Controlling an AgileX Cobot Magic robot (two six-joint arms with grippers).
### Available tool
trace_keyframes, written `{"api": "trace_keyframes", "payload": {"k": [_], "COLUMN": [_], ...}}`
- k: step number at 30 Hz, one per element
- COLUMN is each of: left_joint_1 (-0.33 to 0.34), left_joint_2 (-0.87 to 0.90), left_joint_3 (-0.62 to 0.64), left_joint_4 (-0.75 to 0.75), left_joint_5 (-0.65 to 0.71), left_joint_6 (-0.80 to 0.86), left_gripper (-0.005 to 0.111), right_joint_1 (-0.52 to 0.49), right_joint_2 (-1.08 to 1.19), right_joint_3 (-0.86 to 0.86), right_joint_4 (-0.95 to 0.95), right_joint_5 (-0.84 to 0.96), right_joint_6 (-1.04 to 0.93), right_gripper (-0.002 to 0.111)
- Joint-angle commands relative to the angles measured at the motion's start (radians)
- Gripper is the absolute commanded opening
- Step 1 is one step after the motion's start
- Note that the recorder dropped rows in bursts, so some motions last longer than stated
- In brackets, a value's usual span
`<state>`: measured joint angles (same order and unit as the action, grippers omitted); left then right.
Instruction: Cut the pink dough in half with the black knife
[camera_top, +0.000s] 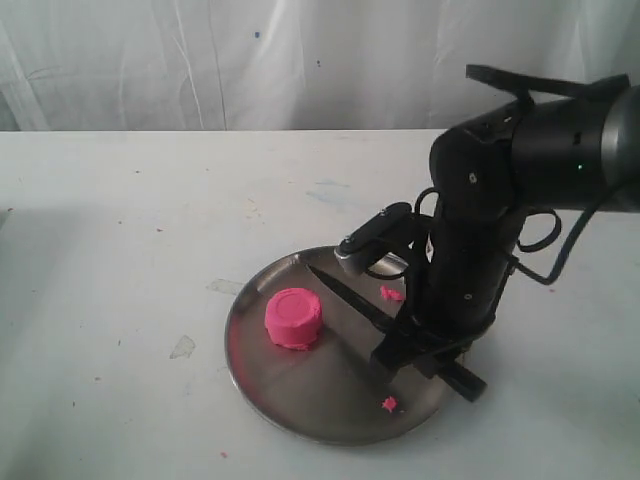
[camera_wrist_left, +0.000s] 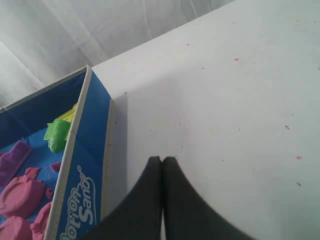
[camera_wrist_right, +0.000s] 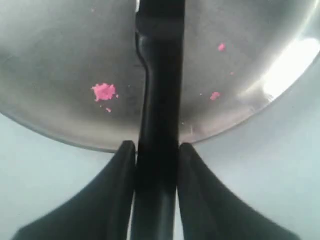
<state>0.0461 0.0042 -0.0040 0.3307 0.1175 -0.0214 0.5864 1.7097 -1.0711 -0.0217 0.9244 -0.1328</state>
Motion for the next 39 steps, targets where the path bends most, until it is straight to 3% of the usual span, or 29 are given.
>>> {"api": "trace_keyframes", "payload": {"k": [1,12,22,33,39], "left_joint_1": [0.004,0.004,0.004,0.004,0.004], "left_joint_2": [-0.004,-0.004,-0.004,-0.004,-0.004], "left_joint_3": [0.004,0.004,0.004,0.004,0.004], "left_joint_4": [-0.001,-0.001,-0.001,-0.001,-0.001], "left_joint_5": [-0.004,-0.004,-0.004,-0.004,-0.004], "left_joint_6": [-0.001,-0.001,-0.001,-0.001,-0.001], "left_gripper": [0.000,0.000,0.000,0.000,0.000], "right_joint_1": [0.000,0.000,0.000,0.000,0.000], "right_joint_2": [0.016,0.102,0.106,-0.002,-0.107], "right_joint_3": [0.049,0.051,0.045,-0.006,-0.001], "right_joint_4": [-0.002,0.011,0.004,-0.067,0.055], "right_joint_5": [-0.085,0.011,0.011,0.099,0.195], "right_joint_6": [0.005,-0.001,-0.001,0.006,0.006], "right_gripper": [0.000,0.002,0.031,0.032,0.032]}}
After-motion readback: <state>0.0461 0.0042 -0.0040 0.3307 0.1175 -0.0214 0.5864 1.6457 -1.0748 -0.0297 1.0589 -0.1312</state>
